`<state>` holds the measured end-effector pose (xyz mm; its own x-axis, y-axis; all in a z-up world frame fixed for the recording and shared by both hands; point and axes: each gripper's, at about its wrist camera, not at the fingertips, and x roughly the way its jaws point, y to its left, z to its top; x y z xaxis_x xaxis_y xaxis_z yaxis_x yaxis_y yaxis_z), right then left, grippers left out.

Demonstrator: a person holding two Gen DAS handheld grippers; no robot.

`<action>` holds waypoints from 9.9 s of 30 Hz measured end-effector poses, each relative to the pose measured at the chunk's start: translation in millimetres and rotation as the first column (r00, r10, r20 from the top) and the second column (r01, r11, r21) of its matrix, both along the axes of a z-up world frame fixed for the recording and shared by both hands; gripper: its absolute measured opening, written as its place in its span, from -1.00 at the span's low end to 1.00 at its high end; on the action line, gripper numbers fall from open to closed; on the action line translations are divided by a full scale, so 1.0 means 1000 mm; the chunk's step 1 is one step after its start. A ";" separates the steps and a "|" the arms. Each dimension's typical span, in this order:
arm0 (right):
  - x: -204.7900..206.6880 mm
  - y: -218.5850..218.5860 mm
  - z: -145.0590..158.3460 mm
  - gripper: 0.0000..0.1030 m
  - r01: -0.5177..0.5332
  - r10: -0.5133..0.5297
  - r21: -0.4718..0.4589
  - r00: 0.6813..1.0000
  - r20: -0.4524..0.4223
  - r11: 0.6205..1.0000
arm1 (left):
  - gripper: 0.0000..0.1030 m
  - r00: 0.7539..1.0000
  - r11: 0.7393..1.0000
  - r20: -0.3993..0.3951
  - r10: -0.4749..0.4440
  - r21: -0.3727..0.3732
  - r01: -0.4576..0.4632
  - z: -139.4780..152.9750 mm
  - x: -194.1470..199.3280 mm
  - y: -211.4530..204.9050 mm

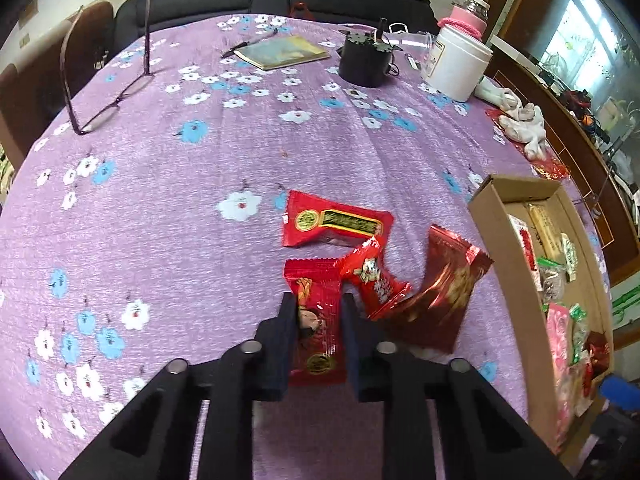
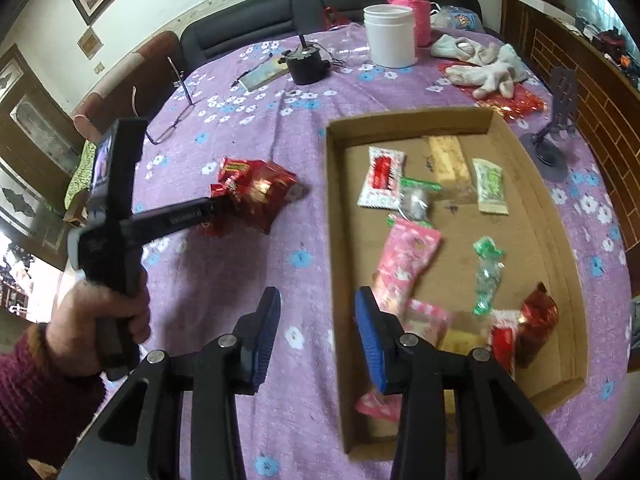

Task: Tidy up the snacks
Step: 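Grasp a red candy pack with the left gripper while the right grasps a red-brown pack, then carry the red candy pack and red-brown pack over the tray with both grippers, then lower both packs into the tray and open both grippers, then move both grippers back toward the remaining red snacks, then grasp the red gold-labelled snack with the right gripper, then grasp the small red candy with the left gripper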

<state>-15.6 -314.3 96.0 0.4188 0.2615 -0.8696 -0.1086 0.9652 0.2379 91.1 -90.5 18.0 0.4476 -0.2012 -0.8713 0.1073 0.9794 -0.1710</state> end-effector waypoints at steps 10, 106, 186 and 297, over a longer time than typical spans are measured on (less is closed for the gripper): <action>0.075 0.044 -0.027 -0.23 0.055 -0.035 0.115 0.984 -0.172 0.992 | -0.59 1.000 1.000 0.009 0.012 0.011 -0.012 0.000 -0.056 0.031; -0.024 -0.024 -0.006 -0.44 -0.066 0.066 0.045 0.998 -0.009 0.997 | -0.60 0.974 0.981 0.149 -0.168 0.123 0.150 0.071 -0.136 -0.088; -0.002 -0.032 -0.006 -0.27 -0.020 0.020 0.014 1.000 -0.018 1.000 | -0.16 0.998 1.000 0.069 -0.005 -0.019 0.007 0.046 -0.124 -0.058; 0.008 0.104 -0.069 -0.66 -0.276 0.279 0.040 0.947 -0.160 0.960 | -0.48 0.992 0.992 -0.020 0.126 0.002 -0.126 0.002 -0.083 0.074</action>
